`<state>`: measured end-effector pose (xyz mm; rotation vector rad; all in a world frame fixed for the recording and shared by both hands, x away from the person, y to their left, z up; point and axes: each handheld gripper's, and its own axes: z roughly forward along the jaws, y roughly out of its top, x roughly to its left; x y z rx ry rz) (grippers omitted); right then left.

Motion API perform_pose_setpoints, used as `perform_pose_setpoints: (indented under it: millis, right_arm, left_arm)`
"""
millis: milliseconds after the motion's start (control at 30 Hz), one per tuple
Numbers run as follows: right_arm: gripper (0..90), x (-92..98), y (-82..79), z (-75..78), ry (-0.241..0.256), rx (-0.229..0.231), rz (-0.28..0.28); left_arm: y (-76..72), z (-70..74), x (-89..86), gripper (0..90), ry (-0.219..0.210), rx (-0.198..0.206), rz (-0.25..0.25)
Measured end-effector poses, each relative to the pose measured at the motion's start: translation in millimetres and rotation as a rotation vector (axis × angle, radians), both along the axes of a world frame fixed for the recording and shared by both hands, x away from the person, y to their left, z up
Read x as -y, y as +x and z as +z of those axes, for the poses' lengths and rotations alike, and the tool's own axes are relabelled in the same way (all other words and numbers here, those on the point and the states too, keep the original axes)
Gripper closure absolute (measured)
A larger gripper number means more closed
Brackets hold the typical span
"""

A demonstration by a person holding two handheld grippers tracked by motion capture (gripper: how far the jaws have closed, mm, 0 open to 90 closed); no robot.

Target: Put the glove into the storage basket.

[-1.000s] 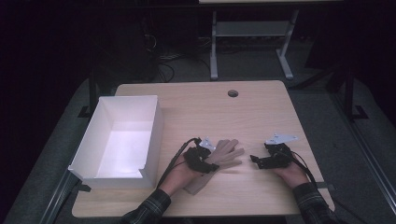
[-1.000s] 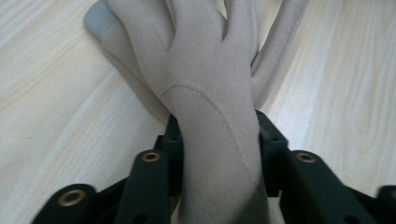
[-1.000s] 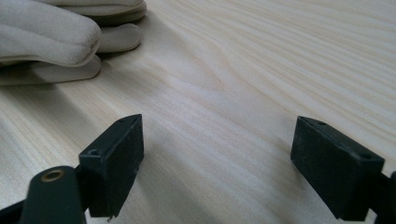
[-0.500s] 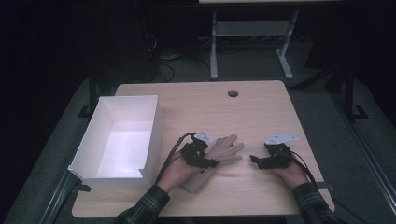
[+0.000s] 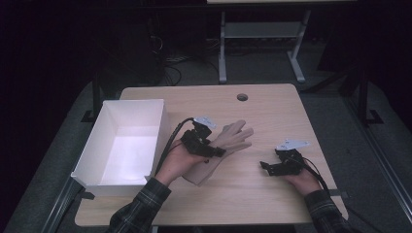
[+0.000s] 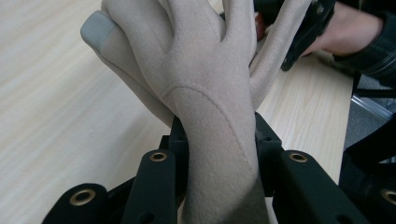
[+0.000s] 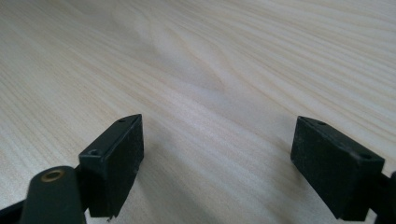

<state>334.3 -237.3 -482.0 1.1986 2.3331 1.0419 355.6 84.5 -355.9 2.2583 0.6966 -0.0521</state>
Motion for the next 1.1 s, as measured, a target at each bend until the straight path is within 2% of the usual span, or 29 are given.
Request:
perform_pose_setpoints:
  millis: [167,200,533,867,1100]
  right_arm:
    - [16.7,0.0,0.0,0.0,0.000,0.000,0.000]
    - [16.7,0.1,0.0,0.0,-0.001,0.000,0.000]
    - [16.7,0.0,0.0,0.0,0.000,0.000,0.000]
    - [16.7,0.0,0.0,0.0,0.000,0.000,0.000]
    - [16.7,0.0,0.0,0.0,0.000,0.000,0.000]
  left_arm:
    - [3.9,19.9,-8.1,68.0,-0.005,0.014,0.002]
    - [5.2,27.6,-12.0,68.0,0.003,0.026,-0.001]
    - [10.5,54.2,-39.8,68.0,0.004,0.058,0.022]
    - [11.9,72.1,-81.6,68.0,-0.013,0.079,0.101]
    - [9.4,77.5,-114.0,67.9,-0.027,0.094,0.166]
